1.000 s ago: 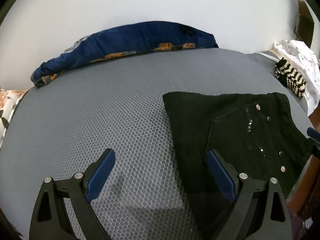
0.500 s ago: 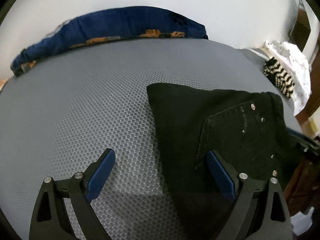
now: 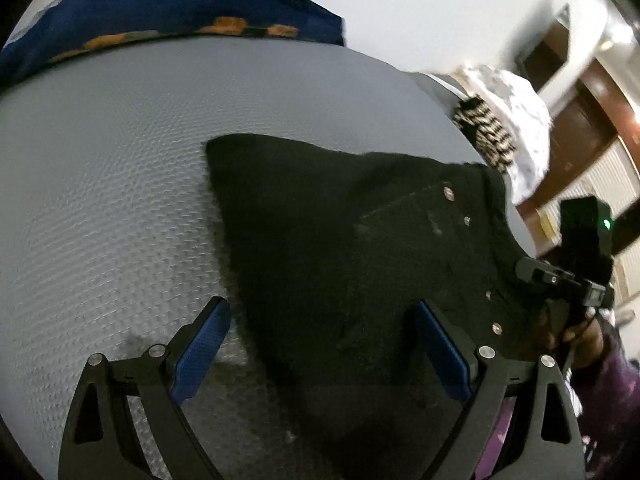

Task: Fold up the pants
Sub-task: 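Grasp the folded black jeans edge with both grippers and lift it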

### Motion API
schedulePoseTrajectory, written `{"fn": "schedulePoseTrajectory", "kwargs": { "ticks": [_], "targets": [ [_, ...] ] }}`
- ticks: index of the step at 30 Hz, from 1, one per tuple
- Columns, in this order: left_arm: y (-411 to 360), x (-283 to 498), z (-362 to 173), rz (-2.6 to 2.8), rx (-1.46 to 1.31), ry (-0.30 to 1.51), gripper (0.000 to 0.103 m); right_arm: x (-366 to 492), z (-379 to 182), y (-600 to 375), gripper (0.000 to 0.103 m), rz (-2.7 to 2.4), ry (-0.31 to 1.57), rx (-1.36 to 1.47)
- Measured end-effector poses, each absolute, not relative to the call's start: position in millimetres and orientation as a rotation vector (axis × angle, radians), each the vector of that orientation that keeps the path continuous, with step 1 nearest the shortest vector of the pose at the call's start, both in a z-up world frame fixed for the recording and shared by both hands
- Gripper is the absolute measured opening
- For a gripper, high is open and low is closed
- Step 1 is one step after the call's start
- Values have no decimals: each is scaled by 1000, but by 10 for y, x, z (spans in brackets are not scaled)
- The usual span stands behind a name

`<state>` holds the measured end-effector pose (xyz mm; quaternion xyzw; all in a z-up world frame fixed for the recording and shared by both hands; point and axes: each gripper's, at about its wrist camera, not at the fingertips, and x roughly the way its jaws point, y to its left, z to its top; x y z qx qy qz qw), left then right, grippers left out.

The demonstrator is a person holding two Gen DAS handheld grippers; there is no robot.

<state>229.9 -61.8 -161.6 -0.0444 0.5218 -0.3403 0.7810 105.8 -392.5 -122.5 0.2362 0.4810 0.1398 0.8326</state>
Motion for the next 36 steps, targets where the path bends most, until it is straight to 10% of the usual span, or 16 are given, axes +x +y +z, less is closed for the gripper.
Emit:
{"fn": "schedulePoseTrajectory", "kwargs": {
  "ticks": [15,19,36],
  "targets": [
    [-659,2365,-1651,-923,-194,1133,93,1352,-1294,-3922,86,567,1091,554],
    [-611,2354,-1659,-921,-167,1123,76,1334,-1322,-3996,56,576,1126,485],
    [-577,2133,-1558,-709,-160,1028,25,1254,-1247,-3987,30,529,1096,513]
  ]
}}
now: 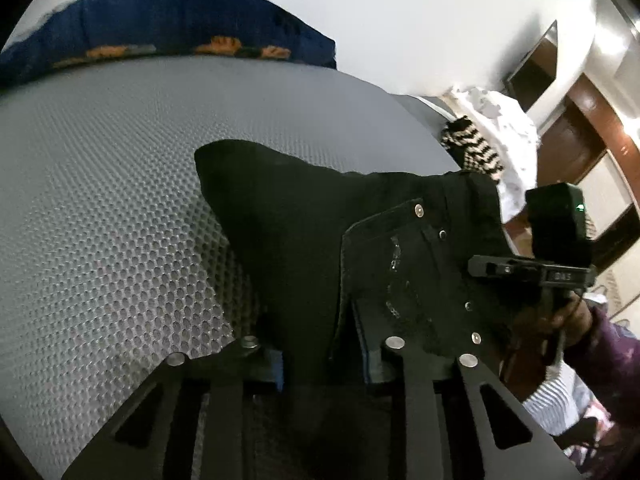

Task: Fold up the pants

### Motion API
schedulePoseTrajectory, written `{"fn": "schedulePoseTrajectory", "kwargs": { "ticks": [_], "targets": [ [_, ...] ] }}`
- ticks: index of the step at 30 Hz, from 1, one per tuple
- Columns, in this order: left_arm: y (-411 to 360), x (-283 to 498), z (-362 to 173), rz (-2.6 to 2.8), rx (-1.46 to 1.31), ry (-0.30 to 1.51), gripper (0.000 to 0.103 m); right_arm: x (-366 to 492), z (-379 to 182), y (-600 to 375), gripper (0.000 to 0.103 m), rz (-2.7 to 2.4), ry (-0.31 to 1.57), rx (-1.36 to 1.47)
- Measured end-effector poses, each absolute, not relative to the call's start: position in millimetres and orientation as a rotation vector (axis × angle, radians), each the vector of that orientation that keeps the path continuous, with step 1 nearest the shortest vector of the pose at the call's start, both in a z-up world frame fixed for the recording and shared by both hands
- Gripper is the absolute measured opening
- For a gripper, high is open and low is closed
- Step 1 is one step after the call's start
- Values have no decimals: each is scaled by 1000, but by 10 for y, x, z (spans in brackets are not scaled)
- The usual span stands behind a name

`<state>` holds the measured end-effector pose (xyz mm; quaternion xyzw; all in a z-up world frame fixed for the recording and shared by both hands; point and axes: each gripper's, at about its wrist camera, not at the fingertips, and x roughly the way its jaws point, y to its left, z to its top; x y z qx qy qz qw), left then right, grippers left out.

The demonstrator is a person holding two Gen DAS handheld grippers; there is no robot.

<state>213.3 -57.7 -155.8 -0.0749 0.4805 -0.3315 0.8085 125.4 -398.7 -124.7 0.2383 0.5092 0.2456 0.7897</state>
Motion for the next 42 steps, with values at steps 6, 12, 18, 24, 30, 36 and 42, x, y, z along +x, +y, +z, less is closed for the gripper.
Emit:
{"fn": "schedulePoseTrajectory", "kwargs": {
  "ticks": [6,12,18,24,30,36,42],
  "targets": [
    [-496,2030,-1496,-636,-198,997,21,1149,-1169,-3920,28,520,1061,532],
    [-344,2013,-1372,-586,-212,970,20,1163,-1113,-3726,27,521,1042,549],
    [-165,2005,-1248,-518,-208,946,20,1254,-1112,-3492,27,543,1033,569],
    [29,1983,-1164,-469,-204,926,20,1315,-1089,-3247,27,575,1029,558],
    [258,1935,-1072,-427,-196,900,20,1388,-1049,-3004,27,607,1029,545],
    [474,1959,-979,-387,-194,870,20,1478,-1011,-2760,27,640,1028,525],
    [640,2018,-911,-360,-188,847,20,1556,-976,-2583,27,666,1027,499]
  ]
}}
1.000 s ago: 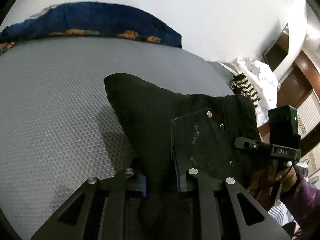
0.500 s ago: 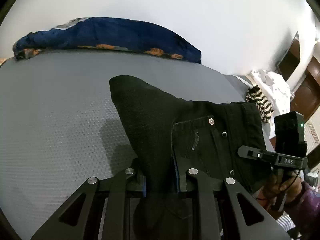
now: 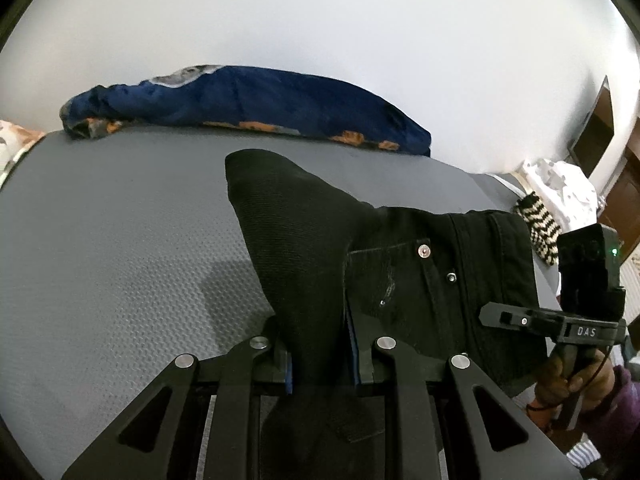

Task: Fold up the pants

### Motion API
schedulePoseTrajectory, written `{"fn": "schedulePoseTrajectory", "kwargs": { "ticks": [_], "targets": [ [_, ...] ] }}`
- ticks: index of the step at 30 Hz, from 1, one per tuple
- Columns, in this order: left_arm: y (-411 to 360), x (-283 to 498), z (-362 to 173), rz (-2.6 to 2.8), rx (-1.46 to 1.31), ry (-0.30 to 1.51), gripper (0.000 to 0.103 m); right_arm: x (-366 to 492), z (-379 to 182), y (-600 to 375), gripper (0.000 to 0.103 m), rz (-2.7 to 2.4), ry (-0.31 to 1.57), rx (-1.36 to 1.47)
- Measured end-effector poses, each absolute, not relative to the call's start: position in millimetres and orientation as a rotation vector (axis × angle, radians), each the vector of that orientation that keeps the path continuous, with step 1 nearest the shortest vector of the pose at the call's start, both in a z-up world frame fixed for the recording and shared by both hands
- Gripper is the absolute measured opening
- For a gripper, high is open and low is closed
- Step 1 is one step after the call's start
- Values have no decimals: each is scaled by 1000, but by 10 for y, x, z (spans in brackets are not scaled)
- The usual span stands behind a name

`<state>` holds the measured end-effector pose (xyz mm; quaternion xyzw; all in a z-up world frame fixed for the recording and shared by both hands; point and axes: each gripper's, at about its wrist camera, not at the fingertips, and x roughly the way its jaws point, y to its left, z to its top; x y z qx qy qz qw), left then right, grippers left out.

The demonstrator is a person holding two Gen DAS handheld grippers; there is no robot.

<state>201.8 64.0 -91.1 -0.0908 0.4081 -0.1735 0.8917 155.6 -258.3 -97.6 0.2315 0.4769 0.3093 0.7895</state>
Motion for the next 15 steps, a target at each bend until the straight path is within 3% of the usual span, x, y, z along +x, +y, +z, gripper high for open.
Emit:
{"fn": "schedulePoseTrajectory", "kwargs": {
  "ticks": [15],
  "targets": [
    [929,2238,-856,-310,-196,816,20,1731,-1000,-2341,27,697,1021,493]
  ]
}}
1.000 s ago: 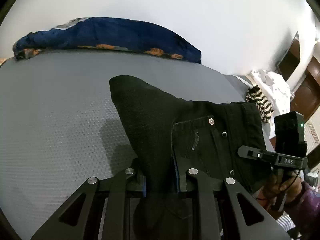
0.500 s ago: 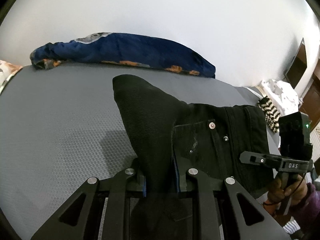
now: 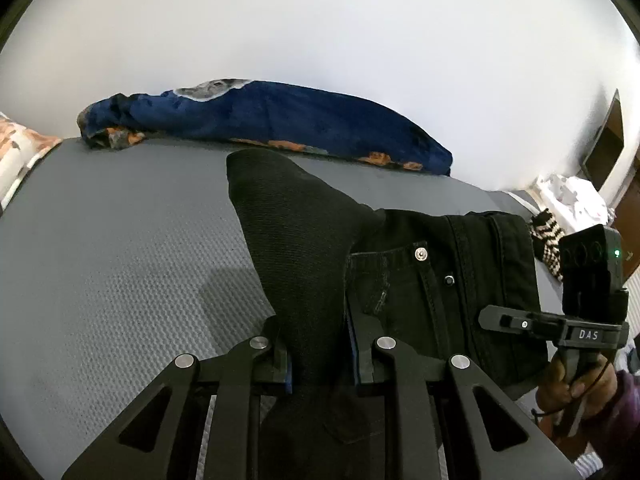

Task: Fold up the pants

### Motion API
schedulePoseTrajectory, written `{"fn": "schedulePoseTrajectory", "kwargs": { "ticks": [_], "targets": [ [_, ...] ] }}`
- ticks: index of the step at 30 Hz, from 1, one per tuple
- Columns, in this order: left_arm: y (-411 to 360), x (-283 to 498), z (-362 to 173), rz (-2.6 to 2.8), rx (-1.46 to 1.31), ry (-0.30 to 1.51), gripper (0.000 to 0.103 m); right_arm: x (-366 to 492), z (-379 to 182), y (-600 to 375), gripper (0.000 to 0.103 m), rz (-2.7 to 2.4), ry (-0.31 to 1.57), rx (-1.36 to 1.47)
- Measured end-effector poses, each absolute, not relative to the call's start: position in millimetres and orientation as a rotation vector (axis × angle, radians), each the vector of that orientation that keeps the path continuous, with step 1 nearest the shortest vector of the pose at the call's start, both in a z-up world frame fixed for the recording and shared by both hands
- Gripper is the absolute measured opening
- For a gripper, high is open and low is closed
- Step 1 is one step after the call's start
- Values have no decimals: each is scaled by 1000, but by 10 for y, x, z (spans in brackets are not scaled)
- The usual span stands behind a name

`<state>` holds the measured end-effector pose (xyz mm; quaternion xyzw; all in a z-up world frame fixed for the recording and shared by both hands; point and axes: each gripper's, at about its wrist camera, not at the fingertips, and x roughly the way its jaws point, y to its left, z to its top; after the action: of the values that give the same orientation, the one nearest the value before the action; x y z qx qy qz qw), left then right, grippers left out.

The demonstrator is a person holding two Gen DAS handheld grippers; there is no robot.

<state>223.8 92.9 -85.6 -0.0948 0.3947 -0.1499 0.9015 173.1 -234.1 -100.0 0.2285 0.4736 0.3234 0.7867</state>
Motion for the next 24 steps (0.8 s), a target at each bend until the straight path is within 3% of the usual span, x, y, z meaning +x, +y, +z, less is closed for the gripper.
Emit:
{"fn": "schedulePoseTrajectory", "kwargs": {
  "ticks": [24],
  "targets": [
    [1349,2906,-818,-241,-188,784,20,1973,-1053,-2149,27,722,1004,506]
  ]
}}
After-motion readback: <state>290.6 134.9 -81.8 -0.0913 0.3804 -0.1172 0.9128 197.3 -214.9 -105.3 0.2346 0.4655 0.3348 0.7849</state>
